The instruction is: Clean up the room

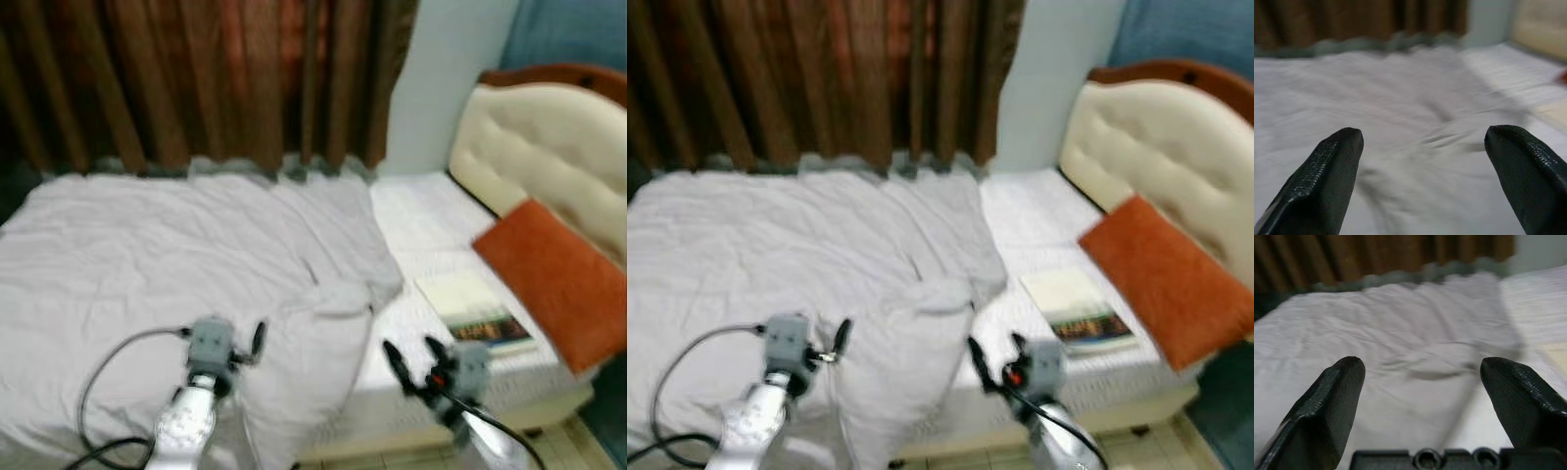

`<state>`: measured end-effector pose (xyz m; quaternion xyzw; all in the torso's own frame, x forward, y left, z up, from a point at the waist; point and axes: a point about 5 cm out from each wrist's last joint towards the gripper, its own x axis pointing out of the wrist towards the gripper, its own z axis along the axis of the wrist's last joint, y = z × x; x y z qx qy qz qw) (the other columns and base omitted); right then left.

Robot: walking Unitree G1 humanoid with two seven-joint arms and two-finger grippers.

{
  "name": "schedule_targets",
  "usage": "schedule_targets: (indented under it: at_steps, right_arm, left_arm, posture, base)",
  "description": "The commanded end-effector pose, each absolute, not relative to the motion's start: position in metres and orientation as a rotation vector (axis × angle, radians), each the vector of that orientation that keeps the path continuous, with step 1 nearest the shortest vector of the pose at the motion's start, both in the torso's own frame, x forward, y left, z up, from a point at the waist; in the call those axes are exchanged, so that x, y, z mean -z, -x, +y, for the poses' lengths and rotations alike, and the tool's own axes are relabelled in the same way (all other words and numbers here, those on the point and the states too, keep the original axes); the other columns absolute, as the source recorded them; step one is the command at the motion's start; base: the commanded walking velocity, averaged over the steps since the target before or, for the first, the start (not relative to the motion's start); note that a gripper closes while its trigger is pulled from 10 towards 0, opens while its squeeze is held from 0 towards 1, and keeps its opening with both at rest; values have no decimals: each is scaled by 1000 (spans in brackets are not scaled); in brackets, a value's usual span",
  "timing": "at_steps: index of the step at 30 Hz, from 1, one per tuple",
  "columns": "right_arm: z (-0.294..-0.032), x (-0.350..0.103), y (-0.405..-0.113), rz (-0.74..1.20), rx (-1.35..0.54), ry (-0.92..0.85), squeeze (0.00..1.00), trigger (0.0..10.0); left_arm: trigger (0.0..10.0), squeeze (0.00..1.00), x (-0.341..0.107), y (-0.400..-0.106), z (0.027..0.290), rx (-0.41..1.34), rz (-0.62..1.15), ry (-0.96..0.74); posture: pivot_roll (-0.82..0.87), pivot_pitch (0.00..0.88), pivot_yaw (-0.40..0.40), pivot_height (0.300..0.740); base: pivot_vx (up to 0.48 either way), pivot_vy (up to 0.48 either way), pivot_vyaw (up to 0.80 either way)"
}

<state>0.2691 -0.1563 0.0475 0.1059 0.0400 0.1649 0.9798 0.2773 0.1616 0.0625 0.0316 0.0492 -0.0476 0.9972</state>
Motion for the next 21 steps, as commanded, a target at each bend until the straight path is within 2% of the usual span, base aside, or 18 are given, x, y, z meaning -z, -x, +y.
schedule_targets:
  at_steps: [1, 16, 18, 19, 20, 21]
  right_arm:
    - [-165, -47, -268, 89, -319, -193, 0, 10000]
    - [-164, -44, -265, 111, -333, -184, 0, 10000]
    - [-164, -43, -263, 112, -333, -185, 0, 10000]
    - [-163, -42, -258, 117, -335, -186, 0, 10000]
    - [-163, -42, -258, 117, -335, -186, 0, 10000]
    - [-162, -41, -251, 125, -337, -189, 0, 10000]
  left_arm:
    - [10000, 0, -64, -280, 152, 112, 94, -46]
    - [10000, 0, -63, -280, 149, 114, 111, -31]
    - [10000, 0, -64, -281, 149, 118, 111, -32]
    - [10000, 0, -65, -286, 149, 122, 119, -42]
    - [10000, 0, -65, -286, 149, 122, 119, -42]
    - [10000, 0, -63, -292, 153, 110, 147, -65]
  posture:
    - [72, 0, -63, 740]
    - [66, 1, -67, 740]
    - [61, 12, -64, 740]
    - [32, 58, -52, 740]
    - [32, 58, -52, 740]
    - [9, 96, -46, 740]
  base:
    - [480, 0, 0]
    - [464, 0, 0]
    - [461, 0, 0]
    - [461, 0, 0]
    - [461, 0, 0]
    - [394, 0, 0]
